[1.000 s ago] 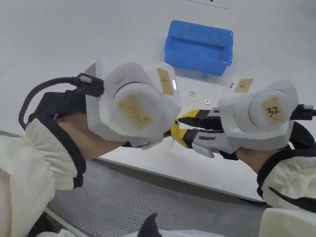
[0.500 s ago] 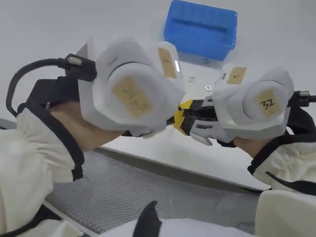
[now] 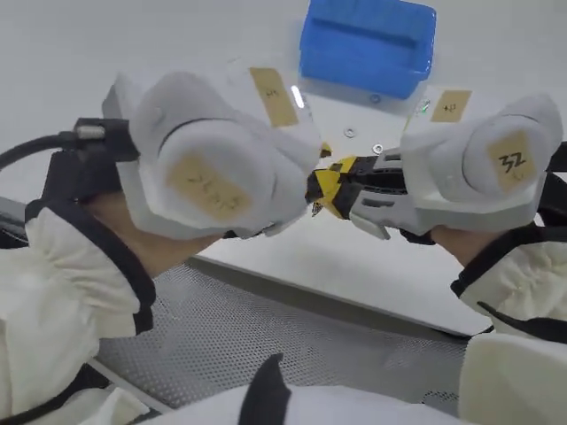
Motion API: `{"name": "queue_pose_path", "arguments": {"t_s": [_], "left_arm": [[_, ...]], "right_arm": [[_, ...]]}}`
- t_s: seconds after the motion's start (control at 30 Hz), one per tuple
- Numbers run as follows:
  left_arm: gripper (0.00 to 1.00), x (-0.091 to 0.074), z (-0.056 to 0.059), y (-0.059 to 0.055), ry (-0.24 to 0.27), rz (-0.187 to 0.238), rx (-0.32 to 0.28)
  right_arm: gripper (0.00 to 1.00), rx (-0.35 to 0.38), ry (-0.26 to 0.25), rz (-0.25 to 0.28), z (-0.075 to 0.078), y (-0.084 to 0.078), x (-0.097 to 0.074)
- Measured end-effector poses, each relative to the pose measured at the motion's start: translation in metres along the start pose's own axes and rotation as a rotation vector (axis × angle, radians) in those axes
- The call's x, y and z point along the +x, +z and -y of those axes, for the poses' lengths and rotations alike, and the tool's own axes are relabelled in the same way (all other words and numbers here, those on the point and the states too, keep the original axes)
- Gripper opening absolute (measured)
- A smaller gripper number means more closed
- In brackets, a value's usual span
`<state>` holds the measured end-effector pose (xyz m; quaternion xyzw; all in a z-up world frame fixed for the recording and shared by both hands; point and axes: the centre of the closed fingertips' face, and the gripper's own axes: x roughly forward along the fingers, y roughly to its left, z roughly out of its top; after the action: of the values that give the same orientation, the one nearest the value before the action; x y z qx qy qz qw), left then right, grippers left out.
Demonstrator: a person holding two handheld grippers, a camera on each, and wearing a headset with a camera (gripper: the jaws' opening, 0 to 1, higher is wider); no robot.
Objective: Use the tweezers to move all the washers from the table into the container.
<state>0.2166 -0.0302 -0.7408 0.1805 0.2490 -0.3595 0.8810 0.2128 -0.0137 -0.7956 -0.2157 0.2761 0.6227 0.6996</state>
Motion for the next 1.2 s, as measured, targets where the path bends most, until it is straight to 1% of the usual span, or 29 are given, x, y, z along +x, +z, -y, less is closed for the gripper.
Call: {"name": "queue_pose_path", "arguments": {"t_s": [0.03, 0.1, 0.13, 0.17, 0.2, 0.23, 0.27, 0.3, 0.33, 0.37, 0.4, 0.43, 0.5, 0.53, 0.57, 0.6, 0.67, 0.7, 0.77, 0.8, 0.87, 0.9, 0.93, 1.0, 1.03, 1.07, 1.13, 1.17, 1.2], "left_arm": [[0.24, -0.003, -0.004, -0.002, 0.023, 0.011, -0.022], [0.36, -0.008, -0.01, -0.006, 0.062, 0.017, -0.046], [0.42, -0.012, -0.016, -0.01, 0.1, 0.025, -0.059], [0.51, -0.015, -0.019, -0.015, 0.122, 0.021, -0.076], [0.59, -0.019, -0.025, -0.022, 0.16, 0.019, -0.102], [0.72, -0.022, -0.029, -0.026, 0.188, 0.023, -0.121], [0.79, -0.025, -0.032, -0.036, 0.206, 0.005, -0.157], [0.81, -0.027, -0.032, -0.044, 0.204, -0.02, -0.178], [0.81, -0.029, -0.034, -0.048, 0.221, -0.03, -0.19], [0.82, -0.032, -0.039, -0.052, 0.25, -0.025, -0.192], [0.84, -0.034, -0.04, -0.055, 0.257, -0.032, -0.201], [0.86, -0.037, -0.042, -0.059, 0.282, -0.04, -0.225], [0.91, -0.042, -0.048, -0.061, 0.333, -0.027, -0.251], [0.93, -0.044, -0.05, -0.062, 0.351, -0.024, -0.254], [0.95, -0.047, -0.055, -0.065, 0.391, -0.024, -0.253], [0.96, -0.049, -0.056, -0.066, 0.406, -0.02, -0.256], [0.96, -0.052, -0.059, -0.071, 0.428, -0.016, -0.282], [0.96, -0.052, -0.059, -0.073, 0.436, -0.018, -0.284], [0.97, -0.054, -0.06, -0.074, 0.445, -0.003, -0.278], [0.98, -0.052, -0.059, -0.072, 0.433, 0.03, -0.294], [0.99, -0.049, -0.056, -0.071, 0.397, 0.076, -0.358], [0.99, -0.049, -0.057, -0.072, 0.396, 0.079, -0.356], [0.99, -0.049, -0.059, -0.072, 0.407, 0.069, -0.34], [0.99, -0.05, -0.065, -0.072, 0.435, 0.048, -0.289], [0.99, -0.05, -0.067, -0.073, 0.446, 0.045, -0.281], [0.99, -0.05, -0.068, -0.074, 0.452, 0.042, -0.277], [0.99, -0.047, -0.071, -0.076, 0.44, 0.045, -0.274], [0.99, -0.045, -0.07, -0.079, 0.418, 0.038, -0.257], [0.99, -0.046, -0.073, -0.081, 0.426, 0.027, -0.222]], "right_arm": [[0.02, 0.005, -0.001, 0.003, 0.001, 0.001, 0.0], [0.02, 0.019, -0.01, 0.007, 0.006, 0.003, -0.001], [0.02, 0.023, -0.011, 0.011, 0.008, 0.004, -0.001], [0.02, 0.035, -0.016, 0.017, 0.011, 0.005, -0.001], [0.02, 0.047, -0.018, 0.023, 0.014, 0.006, -0.001], [0.02, 0.06, -0.02, 0.028, 0.017, 0.008, -0.001], [0.02, 0.075, -0.027, 0.036, 0.021, 0.01, -0.001], [0.02, 0.085, -0.032, 0.041, 0.025, 0.011, -0.002], [0.02, 0.099, -0.035, 0.05, 0.029, 0.013, -0.002], [0.02, 0.106, -0.036, 0.058, 0.032, 0.015, -0.002], [0.02, 0.117, -0.043, 0.069, 0.037, 0.018, -0.002], [0.02, 0.12, -0.05, 0.072, 0.04, 0.018, -0.002], [0.02, 0.135, -0.076, 0.08, 0.051, 0.021, -0.001], [0.02, 0.144, -0.083, 0.088, 0.054, 0.023, -0.001], [0.02, 0.156, -0.089, 0.093, 0.057, 0.024, -0.001], [0.02, 0.178, -0.107, 0.102, 0.063, 0.026, -0.001], [0.02, 0.195, -0.114, 0.111, 0.073, 0.027, 0.002], [0.02, 0.2, -0.116, 0.113, 0.076, 0.028, 0.003], [0.02, 0.202, -0.128, 0.12, 0.081, 0.03, 0.005], [0.02, 0.204, -0.129, 0.126, 0.083, 0.032, 0.007], [0.02, 0.215, -0.134, 0.136, 0.087, 0.035, 0.01], [0.02, 0.216, -0.138, 0.143, 0.09, 0.036, 0.013], [0.02, 0.217, -0.141, 0.145, 0.092, 0.037, 0.015], [0.02, 0.211, -0.15, 0.143, 0.095, 0.038, 0.019], [0.02, 0.201, -0.154, 0.137, 0.096, 0.037, 0.022], [0.02, 0.182, -0.171, 0.121, 0.1, 0.034, 0.025], [0.02, 0.173, -0.182, 0.114, 0.102, 0.033, 0.027], [0.02, 0.179, -0.181, 0.117, 0.103, 0.033, 0.027], [0.03, 0.197, -0.179, 0.121, 0.104, 0.033, 0.028]]}}
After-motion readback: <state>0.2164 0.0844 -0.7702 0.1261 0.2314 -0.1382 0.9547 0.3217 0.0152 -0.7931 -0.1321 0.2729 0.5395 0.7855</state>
